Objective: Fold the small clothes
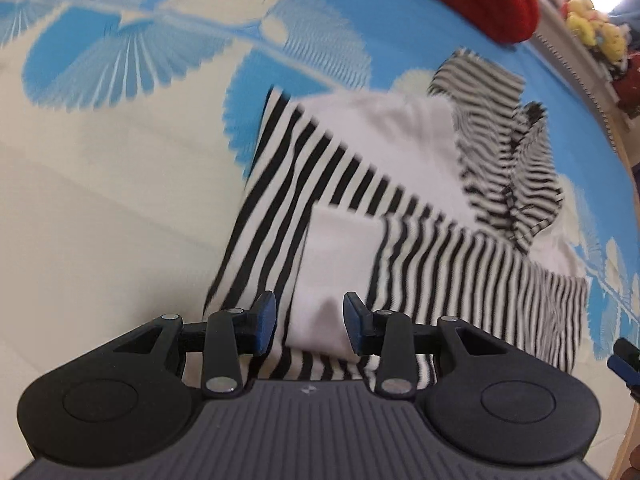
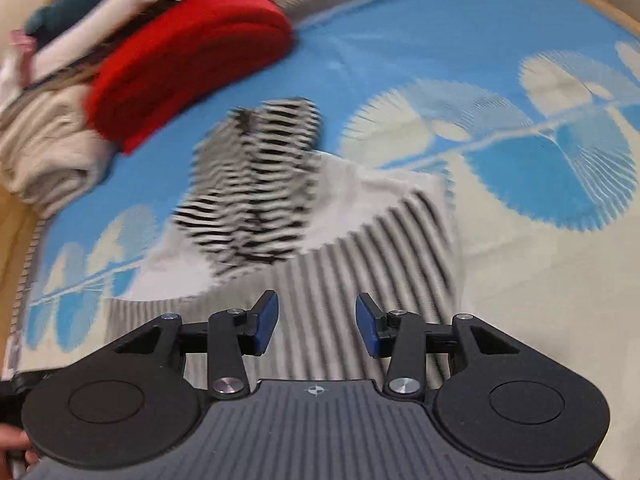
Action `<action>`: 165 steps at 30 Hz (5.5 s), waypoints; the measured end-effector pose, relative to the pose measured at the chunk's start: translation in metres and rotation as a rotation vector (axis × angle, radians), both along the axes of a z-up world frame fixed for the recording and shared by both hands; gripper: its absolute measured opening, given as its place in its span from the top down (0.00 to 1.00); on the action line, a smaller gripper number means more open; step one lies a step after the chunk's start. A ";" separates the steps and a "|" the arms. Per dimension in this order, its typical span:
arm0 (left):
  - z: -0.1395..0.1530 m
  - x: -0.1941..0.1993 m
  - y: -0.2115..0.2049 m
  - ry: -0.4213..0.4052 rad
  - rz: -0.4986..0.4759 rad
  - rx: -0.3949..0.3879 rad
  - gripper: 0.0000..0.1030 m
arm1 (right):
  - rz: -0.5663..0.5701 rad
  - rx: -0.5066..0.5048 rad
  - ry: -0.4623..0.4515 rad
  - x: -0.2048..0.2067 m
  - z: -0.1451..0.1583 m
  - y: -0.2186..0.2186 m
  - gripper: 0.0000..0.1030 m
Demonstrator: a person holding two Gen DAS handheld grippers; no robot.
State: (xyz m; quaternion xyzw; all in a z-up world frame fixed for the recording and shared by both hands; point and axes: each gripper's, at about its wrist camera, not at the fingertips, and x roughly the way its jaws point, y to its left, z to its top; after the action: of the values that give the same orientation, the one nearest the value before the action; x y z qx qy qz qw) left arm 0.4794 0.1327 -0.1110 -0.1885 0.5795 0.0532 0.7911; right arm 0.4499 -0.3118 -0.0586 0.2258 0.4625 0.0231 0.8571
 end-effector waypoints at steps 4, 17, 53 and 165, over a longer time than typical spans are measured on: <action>-0.020 0.000 -0.003 0.050 -0.001 0.003 0.66 | -0.077 0.058 0.082 0.003 -0.015 -0.022 0.56; 0.020 -0.019 -0.026 -0.002 -0.008 0.183 0.96 | -0.164 0.124 0.185 0.002 -0.041 -0.040 0.55; 0.018 0.001 -0.034 -0.055 -0.075 0.184 0.78 | 0.044 -0.105 0.180 -0.002 -0.049 0.000 0.40; -0.028 0.028 -0.065 0.056 -0.127 -0.208 0.68 | 0.066 0.025 0.180 0.026 -0.034 0.004 0.43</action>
State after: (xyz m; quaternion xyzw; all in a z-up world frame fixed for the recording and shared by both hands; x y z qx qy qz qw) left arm 0.5071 0.0681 -0.1388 -0.2308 0.6146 -0.0520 0.7525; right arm 0.4758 -0.3081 -0.0924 0.2223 0.5443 0.0368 0.8080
